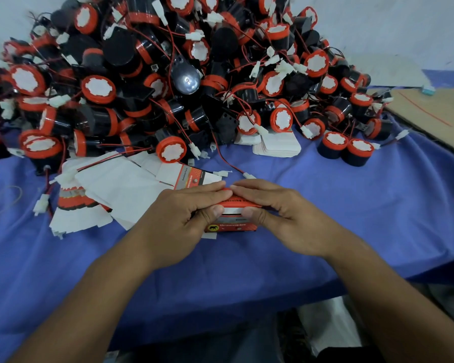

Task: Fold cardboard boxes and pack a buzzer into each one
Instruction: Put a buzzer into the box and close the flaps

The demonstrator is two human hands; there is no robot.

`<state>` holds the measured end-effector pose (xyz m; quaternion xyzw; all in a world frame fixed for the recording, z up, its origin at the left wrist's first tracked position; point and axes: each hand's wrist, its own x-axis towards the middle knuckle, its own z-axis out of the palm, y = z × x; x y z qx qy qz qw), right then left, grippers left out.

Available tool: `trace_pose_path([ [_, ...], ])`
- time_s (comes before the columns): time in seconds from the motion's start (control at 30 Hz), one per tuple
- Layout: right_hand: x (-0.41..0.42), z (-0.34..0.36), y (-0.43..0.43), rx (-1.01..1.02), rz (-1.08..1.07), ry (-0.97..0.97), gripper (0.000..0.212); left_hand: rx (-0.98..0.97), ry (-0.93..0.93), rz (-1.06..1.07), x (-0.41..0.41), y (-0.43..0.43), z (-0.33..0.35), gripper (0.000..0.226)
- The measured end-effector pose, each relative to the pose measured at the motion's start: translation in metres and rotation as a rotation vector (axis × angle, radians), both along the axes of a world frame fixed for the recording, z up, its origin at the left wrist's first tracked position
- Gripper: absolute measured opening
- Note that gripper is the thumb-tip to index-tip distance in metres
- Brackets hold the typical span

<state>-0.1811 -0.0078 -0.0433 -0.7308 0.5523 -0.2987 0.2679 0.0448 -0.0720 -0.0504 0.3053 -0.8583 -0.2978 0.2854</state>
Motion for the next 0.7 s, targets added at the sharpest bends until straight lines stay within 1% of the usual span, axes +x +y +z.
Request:
trace_pose_path([
  [0.1,-0.001,0.002,0.0,0.034,0.001,0.013,0.052,-0.006,-0.029,0.011,0.0,0.002,0.001,0.039],
  [0.17,-0.001,0.002,0.002,0.057,0.004,0.03,0.05,-0.078,-0.087,0.015,0.0,0.005,-0.001,0.037],
  [0.27,0.001,0.0,0.004,0.029,0.039,0.04,0.047,-0.214,-0.216,0.003,0.0,0.012,-0.003,0.048],
  [0.33,0.002,-0.002,0.005,-0.006,0.051,0.098,0.047,-0.267,-0.254,-0.004,0.001,0.015,-0.004,0.056],
  [0.47,0.008,-0.007,0.007,-0.09,0.077,0.208,0.052,-0.288,-0.289,-0.017,0.004,0.017,-0.009,0.063],
  [0.57,0.013,-0.014,0.011,-0.13,0.052,0.359,0.071,-0.319,-0.292,-0.013,0.003,0.019,-0.011,0.056],
  [0.63,0.017,-0.019,0.011,-0.149,0.025,0.446,0.076,-0.311,-0.277,-0.019,0.002,0.018,-0.013,0.057],
  [0.7,0.019,-0.021,0.01,-0.161,-0.002,0.412,0.072,-0.228,-0.251,-0.031,0.003,0.019,-0.013,0.062],
])
